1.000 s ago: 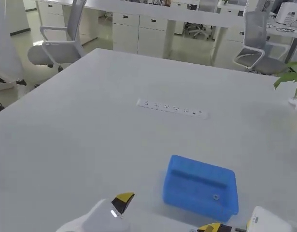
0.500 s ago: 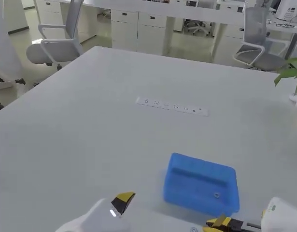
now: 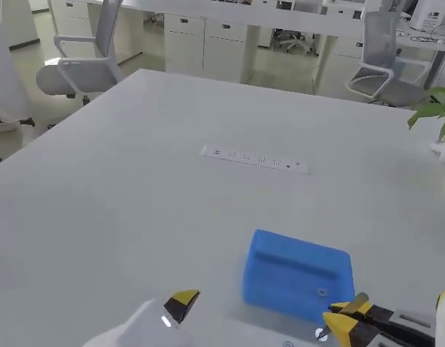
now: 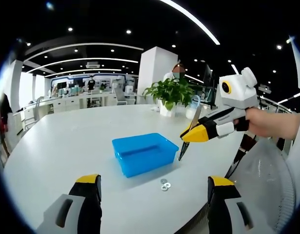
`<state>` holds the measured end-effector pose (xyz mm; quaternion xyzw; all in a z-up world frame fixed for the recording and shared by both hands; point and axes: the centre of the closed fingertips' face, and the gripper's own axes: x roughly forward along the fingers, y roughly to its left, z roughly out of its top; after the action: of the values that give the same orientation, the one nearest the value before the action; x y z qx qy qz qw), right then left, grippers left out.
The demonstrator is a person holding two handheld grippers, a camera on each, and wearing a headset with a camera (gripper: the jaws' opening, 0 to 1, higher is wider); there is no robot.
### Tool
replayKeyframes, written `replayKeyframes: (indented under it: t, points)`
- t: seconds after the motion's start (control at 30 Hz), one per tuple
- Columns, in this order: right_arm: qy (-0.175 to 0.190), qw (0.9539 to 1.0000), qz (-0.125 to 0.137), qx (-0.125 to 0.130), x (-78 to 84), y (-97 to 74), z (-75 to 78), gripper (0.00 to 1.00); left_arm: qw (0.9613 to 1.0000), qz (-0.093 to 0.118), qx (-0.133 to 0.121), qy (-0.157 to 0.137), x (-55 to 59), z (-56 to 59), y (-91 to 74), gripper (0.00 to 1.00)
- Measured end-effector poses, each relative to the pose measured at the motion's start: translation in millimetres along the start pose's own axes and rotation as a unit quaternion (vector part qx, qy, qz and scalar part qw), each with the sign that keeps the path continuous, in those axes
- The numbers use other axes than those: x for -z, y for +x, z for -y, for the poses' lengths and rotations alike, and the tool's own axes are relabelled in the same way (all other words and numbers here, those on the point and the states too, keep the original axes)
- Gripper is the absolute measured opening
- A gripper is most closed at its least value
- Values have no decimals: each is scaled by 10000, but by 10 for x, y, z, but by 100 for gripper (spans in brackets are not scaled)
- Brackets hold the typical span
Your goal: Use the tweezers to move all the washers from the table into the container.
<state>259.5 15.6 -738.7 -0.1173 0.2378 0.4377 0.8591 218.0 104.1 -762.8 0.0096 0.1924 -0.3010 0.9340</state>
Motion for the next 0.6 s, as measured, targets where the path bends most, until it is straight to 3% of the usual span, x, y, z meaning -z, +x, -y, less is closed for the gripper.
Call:
replayKeyframes:
  t: [0.6]
  points:
    - [-83, 9994, 266, 209, -425, -127, 196, 3, 9999, -58, -59, 63, 22, -26, 5, 90]
